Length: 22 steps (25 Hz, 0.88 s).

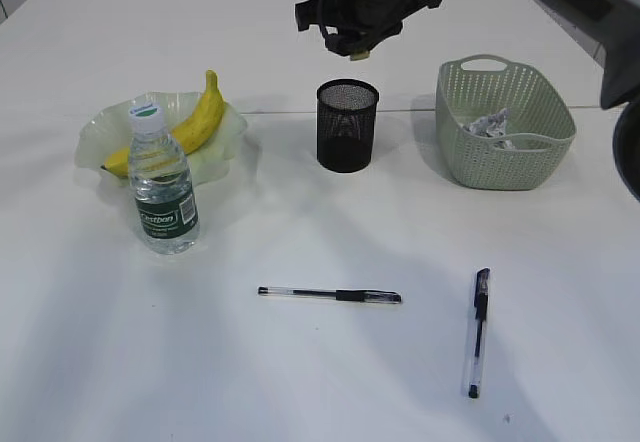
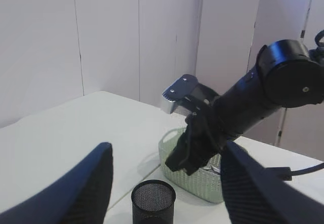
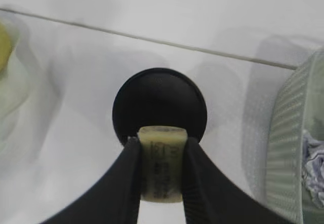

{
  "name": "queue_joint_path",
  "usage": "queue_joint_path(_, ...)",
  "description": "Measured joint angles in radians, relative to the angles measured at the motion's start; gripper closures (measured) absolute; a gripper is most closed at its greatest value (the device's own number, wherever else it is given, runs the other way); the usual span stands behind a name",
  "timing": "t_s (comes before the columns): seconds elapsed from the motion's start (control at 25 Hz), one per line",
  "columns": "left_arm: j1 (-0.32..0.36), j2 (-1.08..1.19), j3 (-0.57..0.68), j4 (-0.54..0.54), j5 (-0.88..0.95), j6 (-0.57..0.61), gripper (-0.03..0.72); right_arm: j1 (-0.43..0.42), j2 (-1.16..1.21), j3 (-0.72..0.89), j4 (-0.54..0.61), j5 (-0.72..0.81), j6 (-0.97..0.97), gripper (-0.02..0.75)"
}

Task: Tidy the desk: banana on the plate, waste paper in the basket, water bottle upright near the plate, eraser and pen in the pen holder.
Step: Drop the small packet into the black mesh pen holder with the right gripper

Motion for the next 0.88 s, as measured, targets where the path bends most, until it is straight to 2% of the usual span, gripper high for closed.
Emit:
queue_joint_path(0.52, 0.000, 0.000, 0.000, 0.001, 0.000, -0.016, 0.226, -0.069, 0.048, 0.000, 0.042, -0.225, 0.006, 0.574)
queue_joint_path(0.88, 0.000, 0.000, 0.000, 0.003, 0.000, -0.016, 0.230, -0.080, 0.114, 0.000, 0.046, -0.258, 0.007, 0.574)
